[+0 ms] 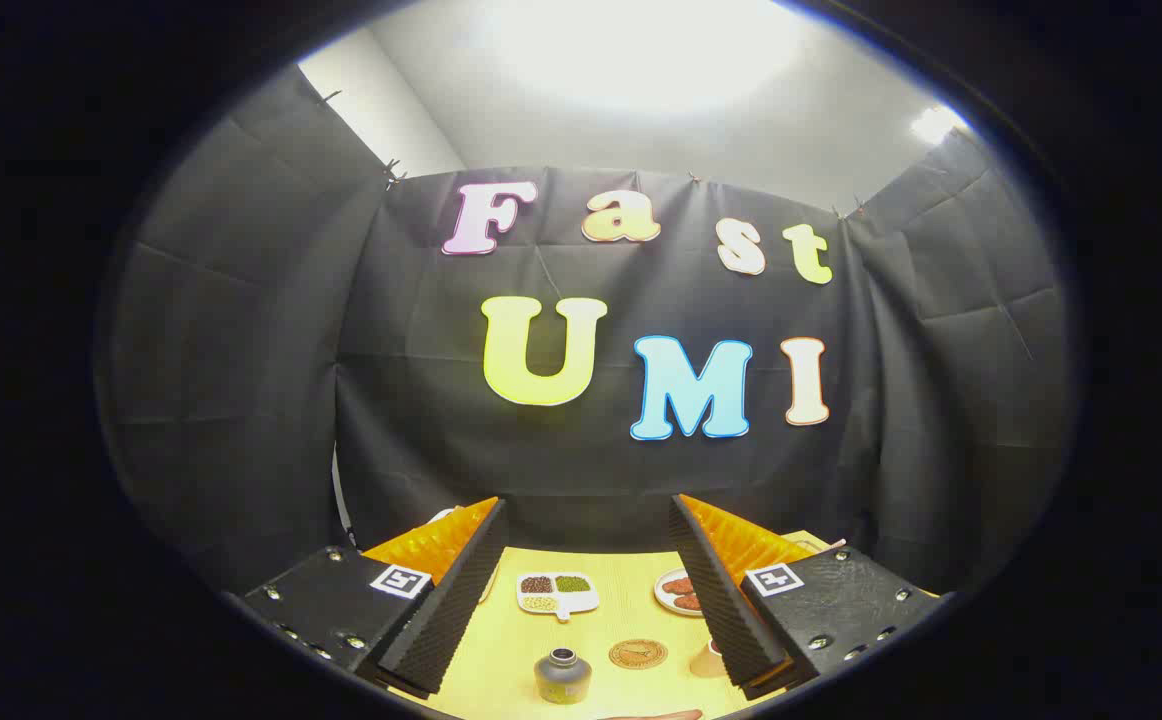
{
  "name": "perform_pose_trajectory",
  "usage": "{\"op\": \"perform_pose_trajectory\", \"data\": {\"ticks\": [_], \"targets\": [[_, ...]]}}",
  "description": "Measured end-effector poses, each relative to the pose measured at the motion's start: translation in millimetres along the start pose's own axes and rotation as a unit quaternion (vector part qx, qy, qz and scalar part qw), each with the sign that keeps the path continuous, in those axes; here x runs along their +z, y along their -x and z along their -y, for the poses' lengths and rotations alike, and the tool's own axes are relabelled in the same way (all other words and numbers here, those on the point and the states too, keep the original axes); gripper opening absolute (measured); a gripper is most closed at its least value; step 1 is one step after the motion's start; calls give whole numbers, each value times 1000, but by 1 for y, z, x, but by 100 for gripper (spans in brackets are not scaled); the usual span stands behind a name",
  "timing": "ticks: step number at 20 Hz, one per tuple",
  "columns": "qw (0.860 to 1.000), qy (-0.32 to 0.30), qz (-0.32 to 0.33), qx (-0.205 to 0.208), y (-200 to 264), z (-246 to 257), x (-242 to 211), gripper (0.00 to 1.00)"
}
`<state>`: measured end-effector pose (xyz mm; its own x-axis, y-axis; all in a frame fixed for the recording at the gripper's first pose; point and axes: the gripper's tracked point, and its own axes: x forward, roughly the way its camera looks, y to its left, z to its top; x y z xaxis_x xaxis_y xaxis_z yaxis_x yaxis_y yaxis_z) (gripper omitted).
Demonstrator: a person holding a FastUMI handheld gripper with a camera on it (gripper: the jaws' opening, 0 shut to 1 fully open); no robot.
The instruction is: Take the bottle from table, then pour the juice into the cup, finally place the bottle on the coaster
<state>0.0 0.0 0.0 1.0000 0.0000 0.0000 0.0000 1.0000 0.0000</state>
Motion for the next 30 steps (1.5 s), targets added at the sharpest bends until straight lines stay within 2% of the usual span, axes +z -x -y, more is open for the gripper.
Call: {"op": "perform_pose_trajectory", "data": {"ticks": [12, 17, 24, 30], "targets": [[1000, -20, 16, -4, -11, -1, -23, 99], [1000, -10, 1, -16, -16, 1, -50, 99], [999, -48, 12, 8, -23, -9, -111, 99], [999, -30, -4, 11, -32, -14, -177, 99]]}}
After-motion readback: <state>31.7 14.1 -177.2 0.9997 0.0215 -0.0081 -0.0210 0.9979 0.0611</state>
